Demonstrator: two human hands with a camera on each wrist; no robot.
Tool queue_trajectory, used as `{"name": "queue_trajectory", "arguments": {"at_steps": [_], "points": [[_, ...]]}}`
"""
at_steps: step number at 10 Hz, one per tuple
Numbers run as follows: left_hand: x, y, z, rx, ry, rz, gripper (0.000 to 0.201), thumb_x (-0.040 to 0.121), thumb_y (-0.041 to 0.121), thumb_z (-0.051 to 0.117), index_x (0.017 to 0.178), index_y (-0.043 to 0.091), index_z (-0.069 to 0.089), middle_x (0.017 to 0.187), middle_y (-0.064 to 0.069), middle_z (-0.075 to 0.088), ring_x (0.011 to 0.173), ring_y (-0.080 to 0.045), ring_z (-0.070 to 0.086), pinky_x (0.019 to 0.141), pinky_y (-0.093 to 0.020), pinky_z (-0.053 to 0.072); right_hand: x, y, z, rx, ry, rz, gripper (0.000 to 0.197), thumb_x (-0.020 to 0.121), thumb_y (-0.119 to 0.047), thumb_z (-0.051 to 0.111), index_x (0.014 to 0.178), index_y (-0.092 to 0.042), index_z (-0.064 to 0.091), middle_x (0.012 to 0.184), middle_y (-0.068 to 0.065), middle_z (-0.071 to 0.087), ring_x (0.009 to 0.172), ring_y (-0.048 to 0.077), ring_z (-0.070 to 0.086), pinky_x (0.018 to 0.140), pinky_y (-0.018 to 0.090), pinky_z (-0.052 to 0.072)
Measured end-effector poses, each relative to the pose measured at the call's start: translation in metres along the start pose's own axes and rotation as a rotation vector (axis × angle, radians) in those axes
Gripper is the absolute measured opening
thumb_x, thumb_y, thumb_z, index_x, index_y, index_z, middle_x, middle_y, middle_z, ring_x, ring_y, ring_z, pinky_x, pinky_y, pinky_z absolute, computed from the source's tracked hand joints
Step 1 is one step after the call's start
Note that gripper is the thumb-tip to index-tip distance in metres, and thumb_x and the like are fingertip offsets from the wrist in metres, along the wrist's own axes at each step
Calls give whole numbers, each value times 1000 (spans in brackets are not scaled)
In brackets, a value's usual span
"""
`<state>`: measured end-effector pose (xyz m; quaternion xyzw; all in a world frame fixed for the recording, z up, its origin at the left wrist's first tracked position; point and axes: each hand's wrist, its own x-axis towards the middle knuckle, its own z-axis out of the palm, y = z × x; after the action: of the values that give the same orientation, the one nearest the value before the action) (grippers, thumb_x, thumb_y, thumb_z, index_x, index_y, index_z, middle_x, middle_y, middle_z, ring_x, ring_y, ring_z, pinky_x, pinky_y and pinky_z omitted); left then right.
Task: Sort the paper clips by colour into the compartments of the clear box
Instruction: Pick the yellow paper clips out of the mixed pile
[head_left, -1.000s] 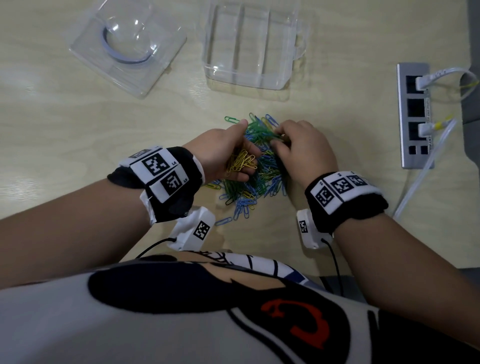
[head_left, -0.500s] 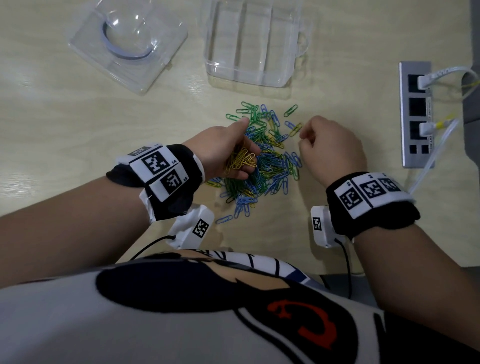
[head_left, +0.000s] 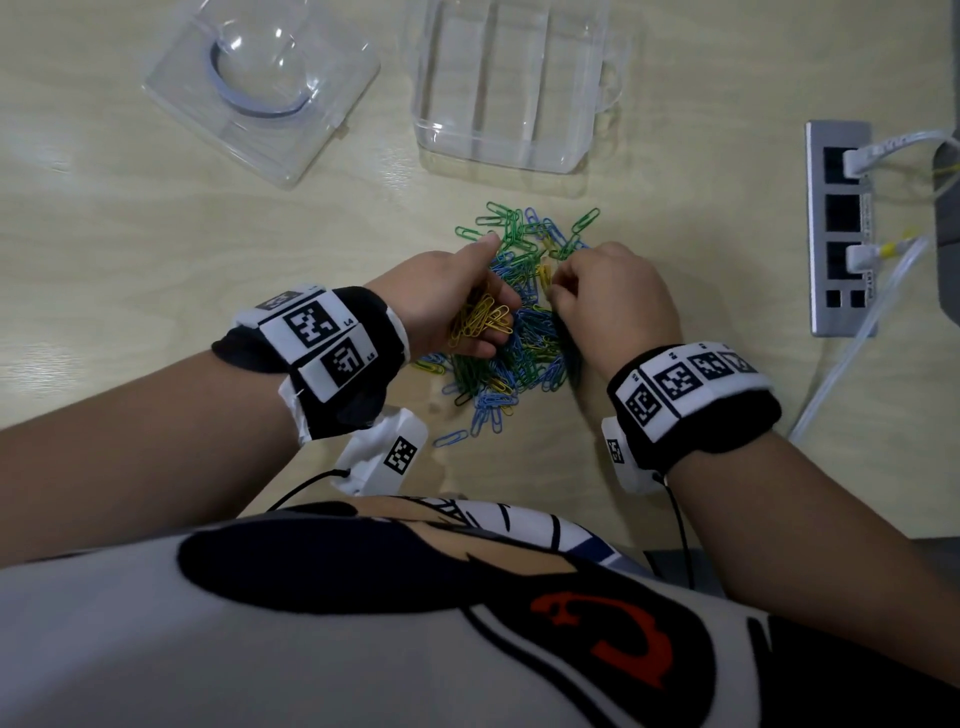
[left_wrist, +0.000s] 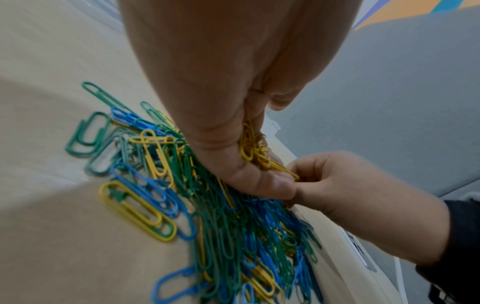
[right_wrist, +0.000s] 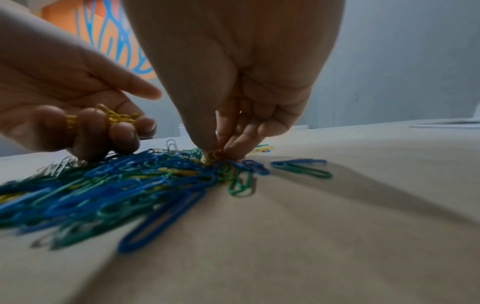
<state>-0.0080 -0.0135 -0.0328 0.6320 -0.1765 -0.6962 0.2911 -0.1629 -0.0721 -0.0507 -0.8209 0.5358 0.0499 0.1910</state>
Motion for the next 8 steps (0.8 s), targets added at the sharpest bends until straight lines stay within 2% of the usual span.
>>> {"name": "queue_trajectory", "arguments": {"at_steps": [2,3,4,5,6,7,8], "points": [[0,3,0,-6,2,3,57,100,49,31,85,5,63,70,-9,61,56,-16,60,54,-26,54,1,6,-2,85,26,72,15,84,-24,57,91,-17,69,100,8,62,93,30,59,79,33,46],[1,3,0,-2,5,4,57,100,49,31,85,5,63,70,-9,61,56,-16,60,55,-26,54,2,7,-3,143,75,99,18,85,-32,59,93,-19,70,100,7,62,92,26,59,81,33,48],[0,3,2,6,6,5,57,101,48,31,87,3,63,71,-10,61,56,-16,60,56,-26,55,4,3,3,81,31,50,20,88,-34,59,96,-18,68,103,8,58,95,29,57,80,33,44],[0,4,3,10,5,6,56,101,48,31,88,3,63,71,-10,61,57,-17,60,57,-26,55,5,3,4,71,17,29,18,90,-28,56,95,-16,68,103,9,58,95,30,57,78,32,43],[0,4,1,1,7,10,57,100,48,32,86,3,64,69,-9,62,57,-16,61,57,-27,55,3,8,-3,145,69,38,15,89,-25,57,92,-17,68,99,5,60,92,24,57,80,30,43],[1,4,1,-10,21,10,57,100,48,32,84,4,64,68,-8,62,57,-17,61,58,-27,56,-6,6,-12,292,103,-32,5,83,-24,62,83,-21,67,86,-4,57,77,12,55,75,23,44],[2,3,5,-38,30,11,54,100,49,34,89,3,62,74,-11,63,60,-19,62,60,-29,57,-16,-9,-15,395,8,-172,5,78,-22,66,79,-26,64,81,-6,57,70,7,53,68,16,42]]}}
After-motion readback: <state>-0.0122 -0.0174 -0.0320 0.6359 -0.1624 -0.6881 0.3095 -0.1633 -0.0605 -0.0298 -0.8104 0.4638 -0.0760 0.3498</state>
